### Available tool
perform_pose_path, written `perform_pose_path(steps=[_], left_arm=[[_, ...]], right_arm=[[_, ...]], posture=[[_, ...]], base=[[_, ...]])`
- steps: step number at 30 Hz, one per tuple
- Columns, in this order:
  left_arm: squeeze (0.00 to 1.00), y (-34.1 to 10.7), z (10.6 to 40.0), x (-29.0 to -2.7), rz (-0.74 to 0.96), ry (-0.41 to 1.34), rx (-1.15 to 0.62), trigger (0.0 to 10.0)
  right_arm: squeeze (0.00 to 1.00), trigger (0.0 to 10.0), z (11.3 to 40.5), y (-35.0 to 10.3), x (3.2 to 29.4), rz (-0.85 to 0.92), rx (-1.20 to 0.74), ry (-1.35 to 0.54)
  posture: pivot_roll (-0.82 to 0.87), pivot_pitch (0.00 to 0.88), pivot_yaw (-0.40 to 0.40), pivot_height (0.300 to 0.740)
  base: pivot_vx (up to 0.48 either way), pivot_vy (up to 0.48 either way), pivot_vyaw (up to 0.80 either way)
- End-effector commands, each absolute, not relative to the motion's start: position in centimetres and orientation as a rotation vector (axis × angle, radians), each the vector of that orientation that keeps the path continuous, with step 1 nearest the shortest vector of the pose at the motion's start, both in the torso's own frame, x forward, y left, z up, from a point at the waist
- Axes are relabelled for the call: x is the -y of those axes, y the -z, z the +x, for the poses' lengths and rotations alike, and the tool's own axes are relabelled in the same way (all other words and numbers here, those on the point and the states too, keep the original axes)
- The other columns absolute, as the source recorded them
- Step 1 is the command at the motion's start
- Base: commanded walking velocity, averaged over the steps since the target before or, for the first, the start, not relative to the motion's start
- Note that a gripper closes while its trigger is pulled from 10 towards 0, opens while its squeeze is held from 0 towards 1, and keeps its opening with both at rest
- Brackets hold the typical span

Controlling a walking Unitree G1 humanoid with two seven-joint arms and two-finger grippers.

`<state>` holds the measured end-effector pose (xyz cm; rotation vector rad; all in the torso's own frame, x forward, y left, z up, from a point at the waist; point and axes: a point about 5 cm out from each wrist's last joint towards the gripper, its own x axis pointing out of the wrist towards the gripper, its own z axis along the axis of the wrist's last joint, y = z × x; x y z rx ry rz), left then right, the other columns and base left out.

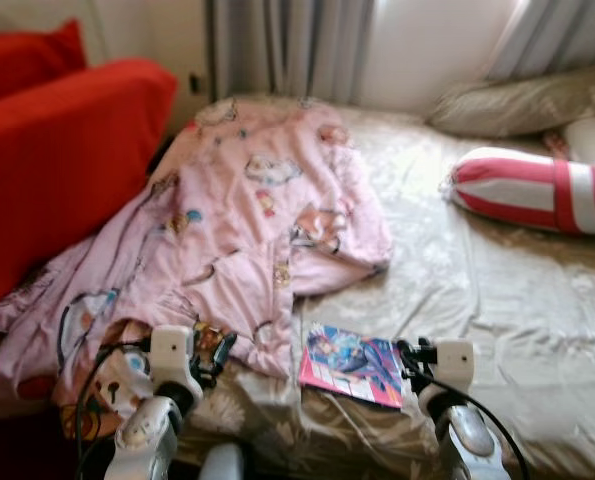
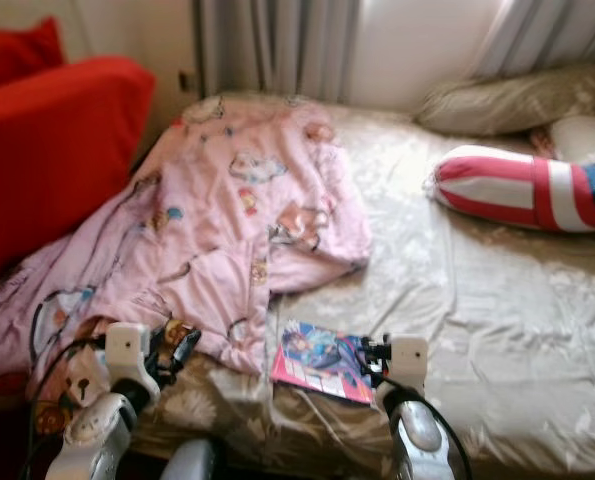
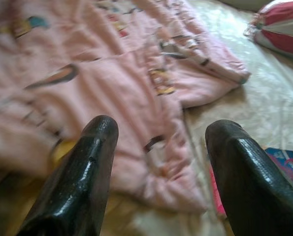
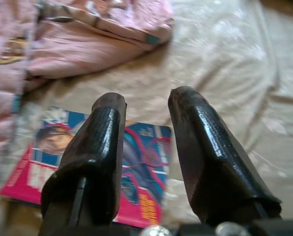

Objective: Clean up the room

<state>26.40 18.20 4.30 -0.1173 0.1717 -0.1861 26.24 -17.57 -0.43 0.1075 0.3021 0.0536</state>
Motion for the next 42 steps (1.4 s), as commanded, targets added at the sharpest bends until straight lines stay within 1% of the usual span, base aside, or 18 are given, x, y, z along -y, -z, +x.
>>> perform_pose_path(steps=[1,6,13,20,21,22,23,25,26,29,31,33,34,36,38,42], left_arm=[[0.0,-4.4,26.4,-17.3,-0.131,0.214,-0.171,10.0],[0.0,-4.4,26.3,-17.3,-0.12,0.22,-0.172,10.0],[0.0,-4.2,26.3,-17.1,-0.113,0.24,-0.192,10.0],[0.0,-4.1,25.2,-17.4,-0.098,0.247,-0.205,10.0],[0.0,-4.1,25.1,-17.5,-0.096,0.245,-0.21,10.0],[0.0,-4.1,24.9,-17.6,-0.096,0.246,-0.214,10.0],[0.0,-4.0,24.6,-17.7,-0.094,0.249,-0.22,10.0],[0.0,-4.0,24.5,-17.7,-0.093,0.251,-0.223,10.0],[0.0,-4.0,24.3,-17.9,-0.078,0.252,-0.228,10.0],[0.0,-4.0,23.9,-18.0,-0.065,0.257,-0.233,10.0],[0.0,-4.2,23.6,-18.2,-0.069,0.261,-0.234,10.0],[0.0,-4.2,23.5,-18.2,-0.068,0.262,-0.237,10.0],[0.0,-4.3,23.2,-18.4,-0.064,0.263,-0.245,10.0],[0.0,-4.3,22.8,-18.6,-0.059,0.264,-0.255,10.0],[0.0,-4.4,22.3,-18.8,-0.054,0.263,-0.262,10.0],[0.0,-4.4,21.4,-19.2,-0.047,0.259,-0.282,10.0]], right_arm=[[0.0,10.0,25.7,1.0,18.5,0.087,-0.342,-0.03],[0.0,10.0,25.5,1.4,18.4,0.082,-0.37,-0.037],[0.0,10.0,24.9,2.5,18.3,0.032,-0.466,-0.082],[0.0,10.0,24.6,3.2,18.8,-0.036,-0.542,-0.11],[0.1,10.0,24.7,3.2,19.0,-0.04,-0.549,-0.108],[0.93,10.0,24.9,3.2,19.2,-0.044,-0.558,-0.104],[1.0,10.0,25.1,3.1,19.4,-0.071,-0.575,-0.106],[1.0,10.0,25.1,3.1,19.5,-0.093,-0.585,-0.111],[1.0,10.0,25.3,3.2,19.6,-0.164,-0.626,-0.161],[1.0,10.0,25.2,3.4,19.7,-0.251,-0.668,-0.229],[1.0,10.0,25.3,3.3,20.0,-0.285,-0.667,-0.239],[1.0,10.0,25.4,3.2,20.1,-0.302,-0.668,-0.256],[1.0,10.0,25.5,3.0,20.4,-0.406,-0.672,-0.322],[1.0,10.0,25.5,3.0,20.8,-0.484,-0.702,-0.362],[1.0,10.0,25.5,2.9,21.2,-0.501,-0.71,-0.363],[1.0,10.0,26.5,1.9,22.3,-0.563,-0.688,-0.354]], posture=[[0.08,0.061,-0.086,0.642],[0.08,0.066,-0.085,0.642],[0.08,0.087,-0.09,0.642],[0.1,0.125,-0.082,0.642],[0.1,0.13,-0.08,0.642],[0.1,0.139,-0.076,0.642],[0.1,0.15,-0.069,0.642],[0.1,0.15,-0.069,0.642],[0.11,0.175,-0.06,0.642],[0.12,0.191,-0.054,0.642],[0.13,0.213,-0.047,0.642],[0.13,0.217,-0.045,0.642],[0.13,0.239,-0.037,0.642],[0.13,0.252,-0.033,0.642],[0.14,0.268,-0.03,0.642],[0.15,0.3,-0.021,0.642]], base=[[0.33,0.0,0.0],[0.329,0.0,0.0],[0.0,0.0,0.0],[0.0,0.0,0.0],[0.0,0.0,0.0],[0.0,0.0,0.0],[0.0,0.0,0.0],[0.0,0.0,0.0],[0.0,0.0,0.0],[0.0,0.0,0.0],[0.0,0.0,0.0],[0.0,0.0,0.0],[0.0,0.0,0.0],[0.0,0.0,0.0],[0.0,0.0,0.0],[0.0,0.0,0.0]])
